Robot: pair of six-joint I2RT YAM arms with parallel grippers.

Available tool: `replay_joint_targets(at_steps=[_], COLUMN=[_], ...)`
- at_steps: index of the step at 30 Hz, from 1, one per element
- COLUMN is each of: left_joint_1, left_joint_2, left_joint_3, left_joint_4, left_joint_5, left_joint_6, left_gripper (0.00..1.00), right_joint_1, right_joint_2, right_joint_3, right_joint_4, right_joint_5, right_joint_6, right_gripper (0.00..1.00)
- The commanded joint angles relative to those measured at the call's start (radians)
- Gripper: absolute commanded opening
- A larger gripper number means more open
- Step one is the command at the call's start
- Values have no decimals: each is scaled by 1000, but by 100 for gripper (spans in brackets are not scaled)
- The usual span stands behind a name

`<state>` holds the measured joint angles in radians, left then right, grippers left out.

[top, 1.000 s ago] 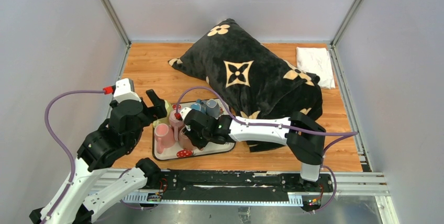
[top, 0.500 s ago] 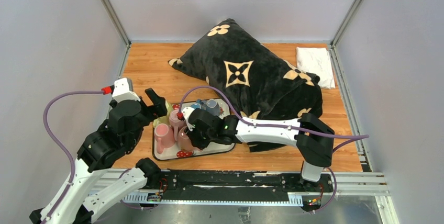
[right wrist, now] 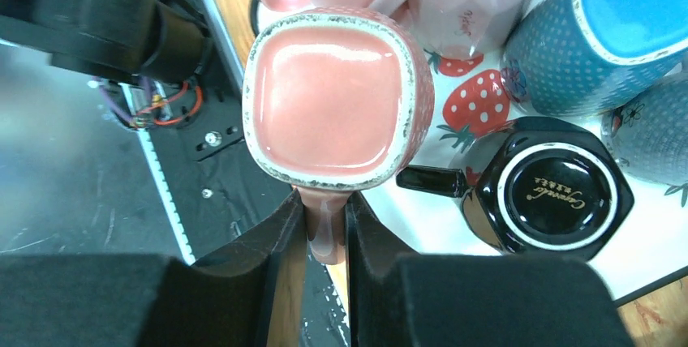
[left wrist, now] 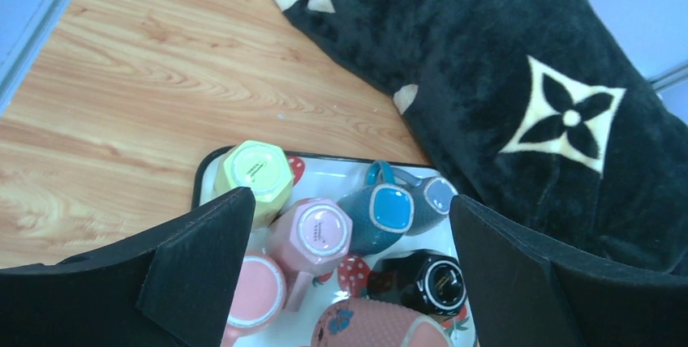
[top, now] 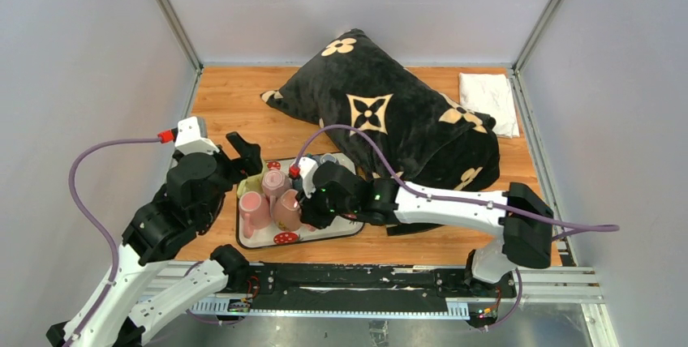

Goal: Turn the mug right side up
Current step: Turn over the cup on the tray.

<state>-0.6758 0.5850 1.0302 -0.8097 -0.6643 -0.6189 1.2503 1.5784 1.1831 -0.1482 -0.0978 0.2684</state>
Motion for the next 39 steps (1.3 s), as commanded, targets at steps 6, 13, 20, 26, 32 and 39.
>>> replay_joint_targets(at_steps=[6,13,20,26,32,39], left_joint_1=[-5,-5,-5,-5,-5,-5], left_joint_2=[54,90,114,140,160,173], left_joint_3=[146,178,121,89,55,36], left_joint_4=[117,201,342,424,500,562], left_joint_5=[78,147,299,425,530,621], left_joint_6=[43,85,119,116,100,74], left_gripper=[100,100,100,100,99,98], right_joint_1=[-128,-294,-467,-562,-632,-693], right_joint_2=[-178,-282,-370,-396,-416,-437], right_joint_3=[-39,-58,-88,-78,-93,-127], right_joint_4=[172,211,239,258,363,549], right_joint_5=[-77,-159,-206,-245,-306,-390], right_joint_6=[61,133,201,239,332,464], right_gripper=[0,0,0,0,0,0])
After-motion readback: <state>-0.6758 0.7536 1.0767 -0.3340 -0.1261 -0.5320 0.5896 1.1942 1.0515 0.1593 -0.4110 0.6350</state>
